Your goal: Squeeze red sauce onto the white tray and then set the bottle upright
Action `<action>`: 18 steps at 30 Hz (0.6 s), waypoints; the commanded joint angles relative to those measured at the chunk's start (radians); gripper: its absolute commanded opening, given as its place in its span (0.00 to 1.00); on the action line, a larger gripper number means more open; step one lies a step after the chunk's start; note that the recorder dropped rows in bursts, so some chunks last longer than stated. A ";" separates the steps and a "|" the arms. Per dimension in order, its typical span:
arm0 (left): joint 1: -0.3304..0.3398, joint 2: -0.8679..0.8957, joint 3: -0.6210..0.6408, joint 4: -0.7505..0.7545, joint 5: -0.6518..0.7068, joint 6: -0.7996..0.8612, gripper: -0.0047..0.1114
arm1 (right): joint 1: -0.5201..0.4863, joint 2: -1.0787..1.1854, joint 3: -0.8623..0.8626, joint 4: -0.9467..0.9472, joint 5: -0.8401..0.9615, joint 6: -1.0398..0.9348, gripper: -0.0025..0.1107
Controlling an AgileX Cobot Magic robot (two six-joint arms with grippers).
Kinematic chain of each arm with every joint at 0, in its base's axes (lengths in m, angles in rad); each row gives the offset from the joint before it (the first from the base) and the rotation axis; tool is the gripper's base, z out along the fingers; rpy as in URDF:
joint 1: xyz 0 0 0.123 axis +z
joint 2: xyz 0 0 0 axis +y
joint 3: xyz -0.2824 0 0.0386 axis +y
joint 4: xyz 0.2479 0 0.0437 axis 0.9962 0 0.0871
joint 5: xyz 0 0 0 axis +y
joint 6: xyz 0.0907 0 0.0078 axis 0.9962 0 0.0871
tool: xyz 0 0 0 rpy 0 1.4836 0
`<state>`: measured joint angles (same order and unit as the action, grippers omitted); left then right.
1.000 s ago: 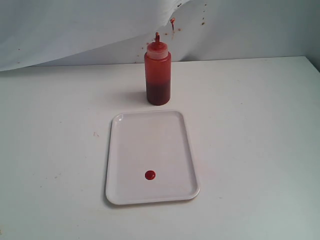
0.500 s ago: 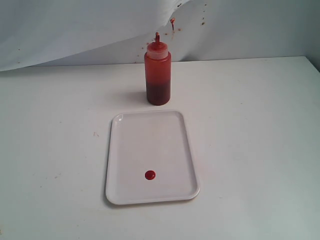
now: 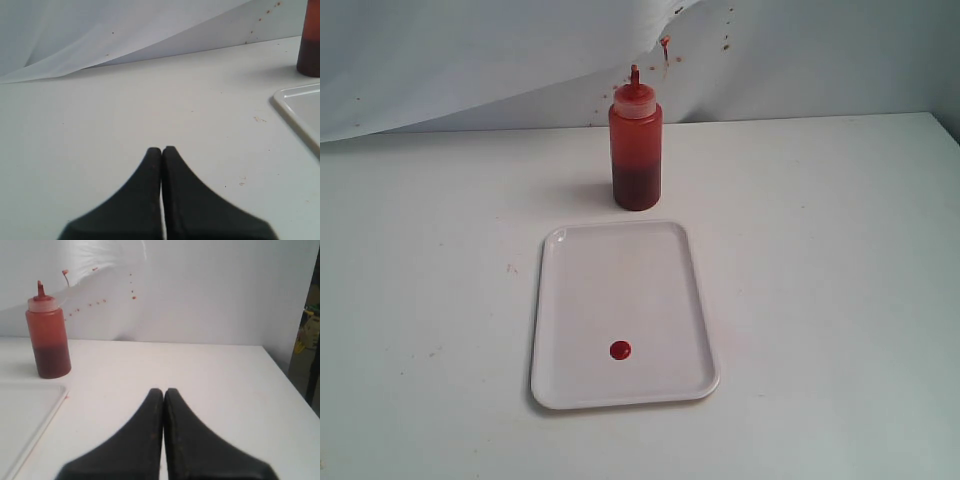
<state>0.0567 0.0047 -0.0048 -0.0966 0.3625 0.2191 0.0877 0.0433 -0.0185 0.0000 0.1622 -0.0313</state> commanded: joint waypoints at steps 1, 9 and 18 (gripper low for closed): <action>0.003 -0.005 0.005 -0.004 -0.013 -0.001 0.04 | -0.007 -0.026 0.019 0.037 0.029 -0.012 0.02; 0.003 -0.005 0.005 -0.004 -0.013 -0.001 0.04 | -0.007 -0.028 0.019 0.045 0.092 -0.014 0.02; 0.003 -0.005 0.005 -0.004 -0.013 -0.001 0.04 | -0.007 -0.028 0.019 0.049 0.165 -0.010 0.02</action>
<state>0.0567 0.0047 -0.0048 -0.0966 0.3625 0.2191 0.0877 0.0233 -0.0035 0.0426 0.3209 -0.0334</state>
